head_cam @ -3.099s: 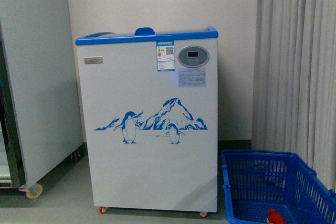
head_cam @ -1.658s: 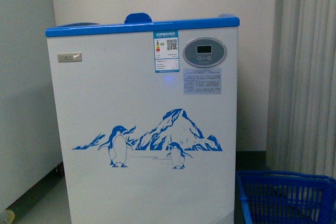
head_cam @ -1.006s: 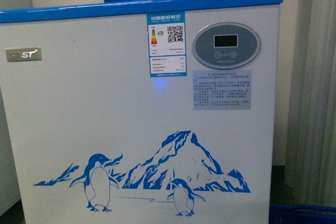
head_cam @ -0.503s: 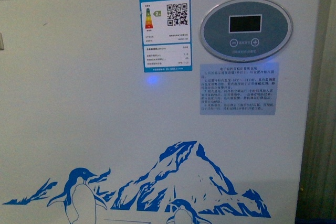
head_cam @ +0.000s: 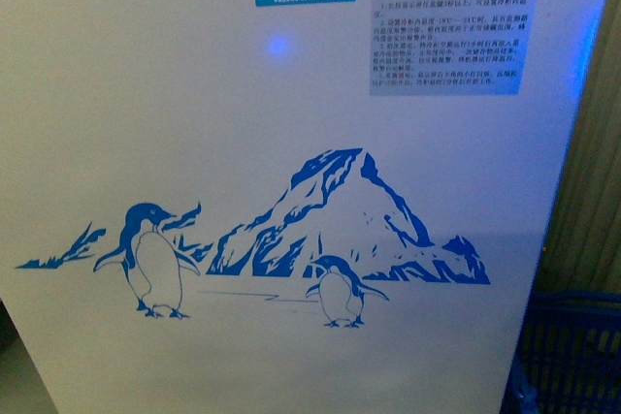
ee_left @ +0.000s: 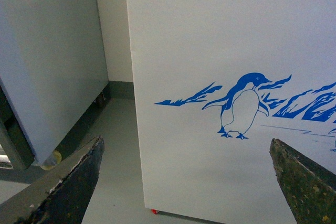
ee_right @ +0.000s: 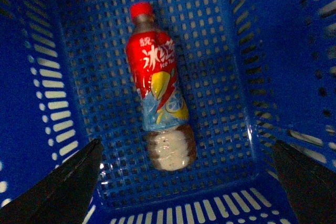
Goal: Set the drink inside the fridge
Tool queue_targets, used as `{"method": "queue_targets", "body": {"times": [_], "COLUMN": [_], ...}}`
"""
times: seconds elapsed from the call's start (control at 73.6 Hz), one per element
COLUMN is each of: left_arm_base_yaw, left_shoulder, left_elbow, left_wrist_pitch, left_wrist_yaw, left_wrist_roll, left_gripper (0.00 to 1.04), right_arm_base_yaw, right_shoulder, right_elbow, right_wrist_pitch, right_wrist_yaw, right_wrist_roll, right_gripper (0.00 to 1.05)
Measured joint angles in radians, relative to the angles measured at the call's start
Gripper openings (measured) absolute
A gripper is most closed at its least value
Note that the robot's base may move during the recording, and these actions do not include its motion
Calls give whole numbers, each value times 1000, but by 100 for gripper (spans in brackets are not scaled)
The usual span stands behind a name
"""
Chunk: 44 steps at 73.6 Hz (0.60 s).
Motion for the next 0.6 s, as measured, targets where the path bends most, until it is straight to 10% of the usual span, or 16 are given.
{"method": "queue_targets", "body": {"times": [0.598], "left_arm_base_yaw": [0], "left_shoulder": [0], "left_elbow": [0], "left_wrist_pitch": [0], "left_wrist_yaw": [0], "left_wrist_roll": [0], "left_gripper": [97], "right_arm_base_yaw": [13], "right_shoulder": [607], "right_elbow": [434], "right_wrist_pitch": [-23], "right_wrist_yaw": [-63], "right_wrist_roll": [-1], "right_gripper": [97]}}
